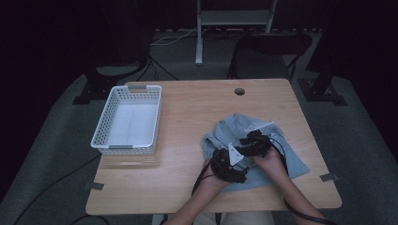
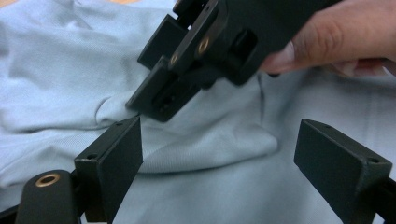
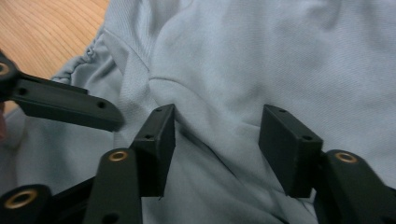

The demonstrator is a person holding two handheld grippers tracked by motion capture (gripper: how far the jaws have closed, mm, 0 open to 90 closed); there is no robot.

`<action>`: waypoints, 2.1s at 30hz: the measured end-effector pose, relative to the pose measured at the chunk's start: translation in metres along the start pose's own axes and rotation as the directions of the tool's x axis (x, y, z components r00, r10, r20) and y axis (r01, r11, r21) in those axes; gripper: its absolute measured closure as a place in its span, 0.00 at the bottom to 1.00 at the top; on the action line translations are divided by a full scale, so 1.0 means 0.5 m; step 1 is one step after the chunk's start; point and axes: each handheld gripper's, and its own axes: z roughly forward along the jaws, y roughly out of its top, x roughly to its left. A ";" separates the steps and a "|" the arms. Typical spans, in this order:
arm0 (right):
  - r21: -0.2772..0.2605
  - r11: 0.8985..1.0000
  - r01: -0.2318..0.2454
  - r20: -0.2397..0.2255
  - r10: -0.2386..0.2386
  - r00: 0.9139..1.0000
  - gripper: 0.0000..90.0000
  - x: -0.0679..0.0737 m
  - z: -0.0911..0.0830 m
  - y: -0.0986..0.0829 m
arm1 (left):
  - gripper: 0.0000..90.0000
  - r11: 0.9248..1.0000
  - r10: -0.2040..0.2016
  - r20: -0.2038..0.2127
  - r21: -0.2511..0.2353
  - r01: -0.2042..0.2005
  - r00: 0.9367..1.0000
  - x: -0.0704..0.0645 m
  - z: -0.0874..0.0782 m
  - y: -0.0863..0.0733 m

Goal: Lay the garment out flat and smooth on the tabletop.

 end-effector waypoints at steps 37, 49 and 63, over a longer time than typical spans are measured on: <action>-0.109 0.991 -0.077 0.029 0.081 0.996 0.98 -0.037 -0.075 -0.023 | 0.93 0.999 0.023 0.084 -0.033 -0.020 0.996 0.037 -0.032 0.003; -0.123 0.985 -0.118 0.030 0.123 0.992 0.98 -0.055 -0.082 -0.039 | 1.00 0.999 0.035 0.106 -0.018 -0.033 0.994 0.040 -0.036 0.002; -0.105 0.986 -0.132 0.013 0.135 0.991 0.98 -0.061 -0.070 -0.040 | 0.82 0.998 0.000 0.101 0.059 -0.006 0.995 0.020 0.011 0.001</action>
